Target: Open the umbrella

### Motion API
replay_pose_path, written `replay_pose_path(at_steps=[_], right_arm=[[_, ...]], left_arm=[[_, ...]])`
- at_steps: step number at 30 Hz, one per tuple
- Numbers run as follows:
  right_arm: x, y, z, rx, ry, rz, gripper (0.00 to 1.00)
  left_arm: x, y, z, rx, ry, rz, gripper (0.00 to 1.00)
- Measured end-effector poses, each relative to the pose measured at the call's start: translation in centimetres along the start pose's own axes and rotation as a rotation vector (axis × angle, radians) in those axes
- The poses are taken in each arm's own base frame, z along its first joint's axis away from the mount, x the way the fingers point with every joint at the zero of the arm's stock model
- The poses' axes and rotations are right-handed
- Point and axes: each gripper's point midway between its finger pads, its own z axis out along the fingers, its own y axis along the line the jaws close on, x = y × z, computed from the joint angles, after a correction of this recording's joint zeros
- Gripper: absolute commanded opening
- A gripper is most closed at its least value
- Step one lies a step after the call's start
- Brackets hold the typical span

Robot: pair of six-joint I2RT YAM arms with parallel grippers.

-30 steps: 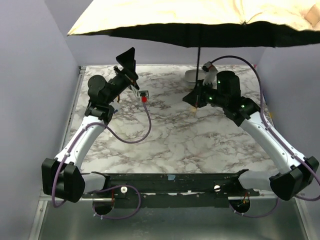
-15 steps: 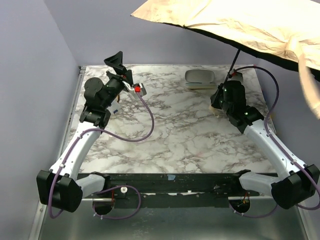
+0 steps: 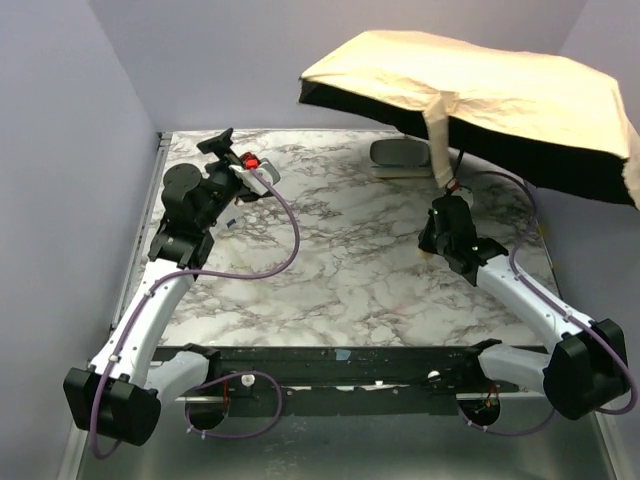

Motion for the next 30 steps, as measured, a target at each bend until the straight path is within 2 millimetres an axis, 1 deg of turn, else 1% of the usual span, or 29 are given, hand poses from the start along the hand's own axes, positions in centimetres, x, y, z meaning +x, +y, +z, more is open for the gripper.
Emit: replay_pose_path(at_steps=[1, 3, 5, 6, 7, 12, 15, 17, 22, 28, 30], right_arm=[[0.9, -0.3, 0.1, -0.005, 0.017, -0.005, 0.0], [2.4, -0.5, 0.1, -0.024, 0.041, -0.023, 0.07], [3.1, -0.5, 0.1, -0.043, 0.05, -0.032, 0.26], [3.3, -0.4, 0.2, -0.055, 0.051, -0.036, 0.41], [3.3, -0.1, 0.2, -0.071, 0.047, -0.037, 0.45], [3.1, 0.7, 0.2, -0.141, 0.01, -0.054, 0.54], [3.1, 0.9, -0.1, -0.166, -0.004, -0.078, 0.64], [3.0, 0.9, -0.3, -0.182, -0.015, -0.103, 0.7], [2.3, 0.7, -1.3, -0.217, -0.071, -0.214, 0.8], [1.3, 0.5, -3.8, -0.286, -0.18, -0.373, 0.95], [0.7, 0.4, -4.8, -0.304, -0.225, -0.431, 0.97]], left_arm=[[0.1, -0.3, -0.5, -0.001, 0.006, -0.034, 0.99], [0.5, -0.9, -1.1, 0.004, 0.024, -0.099, 0.99], [1.5, -1.7, -1.6, 0.012, 0.06, -0.188, 0.99], [2.1, -2.0, -1.8, 0.015, 0.082, -0.228, 0.99], [2.9, -2.5, -2.1, 0.018, 0.109, -0.289, 0.99], [5.9, -3.3, -3.6, -0.001, 0.219, -0.5, 0.99], [7.3, -3.5, -4.9, -0.035, 0.279, -0.619, 0.99], [7.8, -3.8, -5.6, -0.049, 0.304, -0.683, 0.99], [8.7, -4.8, -7.0, -0.068, 0.364, -0.821, 0.99], [9.0, -6.5, -8.5, -0.047, 0.435, -0.906, 0.99], [9.2, -6.7, -9.3, -0.041, 0.456, -0.914, 0.99]])
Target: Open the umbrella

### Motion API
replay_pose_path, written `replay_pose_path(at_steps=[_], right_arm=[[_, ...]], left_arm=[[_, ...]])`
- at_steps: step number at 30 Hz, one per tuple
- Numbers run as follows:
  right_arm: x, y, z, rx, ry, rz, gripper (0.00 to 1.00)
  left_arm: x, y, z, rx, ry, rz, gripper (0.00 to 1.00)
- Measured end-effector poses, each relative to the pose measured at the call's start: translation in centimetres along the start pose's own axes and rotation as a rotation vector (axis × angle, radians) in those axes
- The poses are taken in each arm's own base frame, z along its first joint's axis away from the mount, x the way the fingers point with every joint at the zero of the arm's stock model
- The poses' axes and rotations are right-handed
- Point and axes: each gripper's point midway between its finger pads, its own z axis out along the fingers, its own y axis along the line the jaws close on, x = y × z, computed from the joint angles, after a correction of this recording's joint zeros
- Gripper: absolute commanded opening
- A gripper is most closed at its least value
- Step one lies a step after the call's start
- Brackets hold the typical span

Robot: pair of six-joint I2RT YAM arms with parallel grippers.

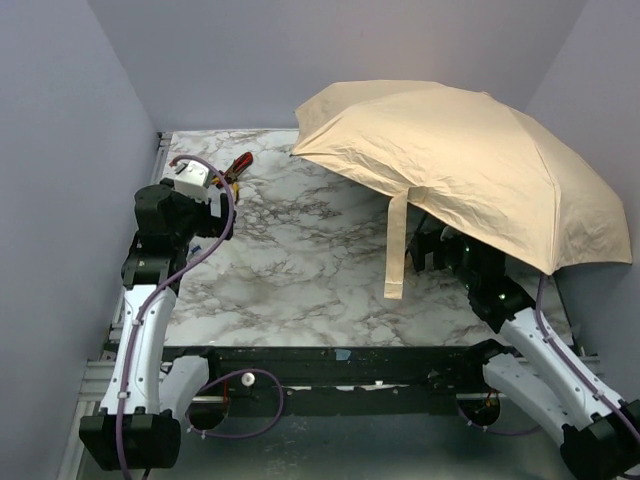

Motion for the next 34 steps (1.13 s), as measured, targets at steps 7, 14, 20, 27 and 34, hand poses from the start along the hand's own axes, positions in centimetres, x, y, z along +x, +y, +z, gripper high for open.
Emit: replay_pose_path(at_steps=[7, 14, 20, 27, 34], right_arm=[[-1.6, -0.7, -2.6, -0.029, -0.081, -0.308, 1.0], [-1.5, -2.0, -6.4, -0.007, -0.116, -0.557, 1.0], [-2.2, -2.9, -9.3, 0.042, -0.197, -0.652, 1.0], [-1.7, -4.5, -9.5, 0.121, -0.147, -0.653, 1.0], [-1.4, -5.8, -9.5, 0.192, -0.107, -0.639, 1.0]], left_arm=[[2.1, 0.0, -2.4, 0.015, 0.077, 0.118, 0.99], [5.3, 1.5, -4.7, -0.08, 0.17, 0.207, 0.99], [9.5, 3.0, -7.8, -0.217, 0.188, 0.297, 0.99], [11.5, 4.4, -9.5, -0.337, 0.177, 0.335, 0.99], [12.8, 5.1, -9.6, -0.379, 0.194, 0.359, 0.99]])
